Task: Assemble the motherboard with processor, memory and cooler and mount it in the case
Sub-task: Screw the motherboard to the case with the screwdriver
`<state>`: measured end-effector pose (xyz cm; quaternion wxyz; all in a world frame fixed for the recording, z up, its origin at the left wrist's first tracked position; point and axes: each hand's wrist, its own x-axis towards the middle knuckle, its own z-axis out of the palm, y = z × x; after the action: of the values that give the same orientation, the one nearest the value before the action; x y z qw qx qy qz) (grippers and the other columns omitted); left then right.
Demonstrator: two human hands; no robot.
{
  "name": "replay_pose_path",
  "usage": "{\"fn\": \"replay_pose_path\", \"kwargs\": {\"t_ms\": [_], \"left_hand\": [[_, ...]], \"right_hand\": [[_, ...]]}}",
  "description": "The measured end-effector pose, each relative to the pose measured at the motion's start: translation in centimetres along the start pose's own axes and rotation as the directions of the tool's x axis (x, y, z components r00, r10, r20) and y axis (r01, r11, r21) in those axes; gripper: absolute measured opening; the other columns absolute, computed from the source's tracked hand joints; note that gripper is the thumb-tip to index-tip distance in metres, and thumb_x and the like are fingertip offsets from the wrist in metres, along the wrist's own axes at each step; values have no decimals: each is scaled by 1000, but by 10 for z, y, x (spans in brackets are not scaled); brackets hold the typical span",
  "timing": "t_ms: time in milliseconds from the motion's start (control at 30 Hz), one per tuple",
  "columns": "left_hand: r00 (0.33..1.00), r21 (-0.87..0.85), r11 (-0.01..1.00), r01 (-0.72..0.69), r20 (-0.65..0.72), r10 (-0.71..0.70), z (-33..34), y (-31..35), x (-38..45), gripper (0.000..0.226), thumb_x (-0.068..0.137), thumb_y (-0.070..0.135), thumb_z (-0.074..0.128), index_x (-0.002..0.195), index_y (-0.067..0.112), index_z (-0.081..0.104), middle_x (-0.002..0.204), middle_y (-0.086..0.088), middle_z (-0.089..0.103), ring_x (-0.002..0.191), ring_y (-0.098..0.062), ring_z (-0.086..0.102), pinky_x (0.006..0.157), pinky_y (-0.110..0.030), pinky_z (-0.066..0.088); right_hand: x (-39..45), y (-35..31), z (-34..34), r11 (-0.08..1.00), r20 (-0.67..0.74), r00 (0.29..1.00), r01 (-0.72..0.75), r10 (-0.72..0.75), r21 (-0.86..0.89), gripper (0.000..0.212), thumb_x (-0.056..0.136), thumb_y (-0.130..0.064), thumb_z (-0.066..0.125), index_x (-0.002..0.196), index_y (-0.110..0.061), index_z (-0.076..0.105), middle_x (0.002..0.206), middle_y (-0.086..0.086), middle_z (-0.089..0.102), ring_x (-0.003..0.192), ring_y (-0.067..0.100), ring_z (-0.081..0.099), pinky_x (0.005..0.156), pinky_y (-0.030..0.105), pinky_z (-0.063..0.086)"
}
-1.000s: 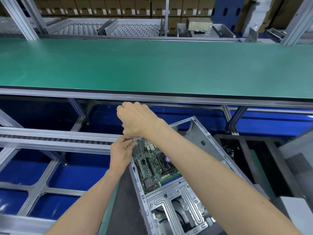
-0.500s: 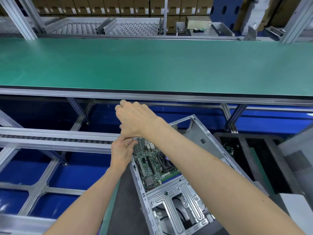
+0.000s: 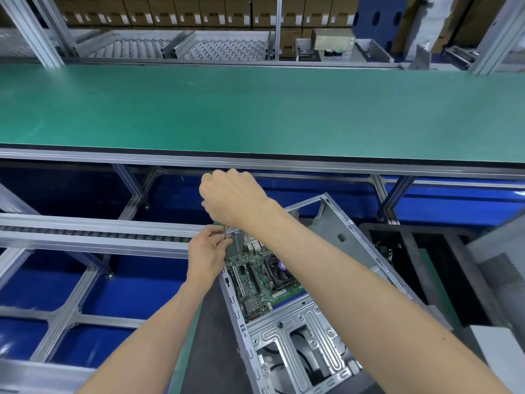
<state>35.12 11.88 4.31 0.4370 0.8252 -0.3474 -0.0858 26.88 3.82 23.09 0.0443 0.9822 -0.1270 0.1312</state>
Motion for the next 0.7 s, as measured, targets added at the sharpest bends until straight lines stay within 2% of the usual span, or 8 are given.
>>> {"fn": "replay_pose_path", "kwargs": {"t_ms": [67,167,233,300,367,500,633,700], "left_hand": [[1000,5,1000,-2,-4,2,0,1,0,6,85,10,77,86,3,77,89,7,68,83,-16,64,81,-22,46],[999,93,995,-48,-12,49,-1,-1,0,20,86,12,76,68,4,73,71,16,55,71,-18,58,70,-23,42],[999,87,996,-33,-12,34,-1,-1,0,13,87,14,76,77,5,76,77,15,56,73,-14,57,73,-24,42],[1000,53,999,5,-17,-4,0,-2,1,12,87,14,76,92,4,77,88,15,60,76,-3,58,75,-14,42],[1000,49,999,3,-21,-2,0,-1,1,13,87,13,76,94,2,77,92,14,63,75,0,57,72,-5,37],[997,134,989,-58,-38,63,0,-1,0,15,86,10,76,75,0,78,96,-6,69,78,-12,52,71,-13,30],[998,113,992,-60,-10,61,-1,1,1,13,88,9,74,81,0,79,109,-1,68,85,-15,60,82,-30,47],[997,136,988,-67,-26,71,-1,1,0,14,87,8,75,77,-1,79,103,1,66,83,-13,56,78,-22,39]], "right_hand": [[-1,1,0,1000,-4,1000,-5,5,2,16,92,-26,62,98,-13,58,92,7,57,76,29,59,57,34,33],[-1,2,-1,992,71,997,30,-39,119,29,80,-22,67,90,-13,42,90,3,39,64,22,41,48,28,21],[-1,1,-2,992,64,997,21,-29,126,26,80,-17,66,90,-12,43,88,5,43,69,26,47,51,29,25],[0,0,-3,997,29,999,-22,20,70,17,89,-20,63,99,-10,54,94,9,57,82,33,59,59,35,33],[1,0,-4,998,28,999,-35,33,45,22,92,-25,61,106,-9,58,103,9,61,85,34,61,63,37,35],[3,-3,-5,989,103,995,3,-19,151,22,80,-18,64,92,-12,46,94,5,43,73,29,47,54,31,27],[4,-4,-1,999,0,999,-43,43,3,17,94,-28,59,102,-13,59,101,7,62,84,33,63,62,37,33],[4,-3,-1,998,23,999,-30,29,49,22,90,-30,61,103,-13,57,101,7,58,76,31,57,60,35,31]]}}
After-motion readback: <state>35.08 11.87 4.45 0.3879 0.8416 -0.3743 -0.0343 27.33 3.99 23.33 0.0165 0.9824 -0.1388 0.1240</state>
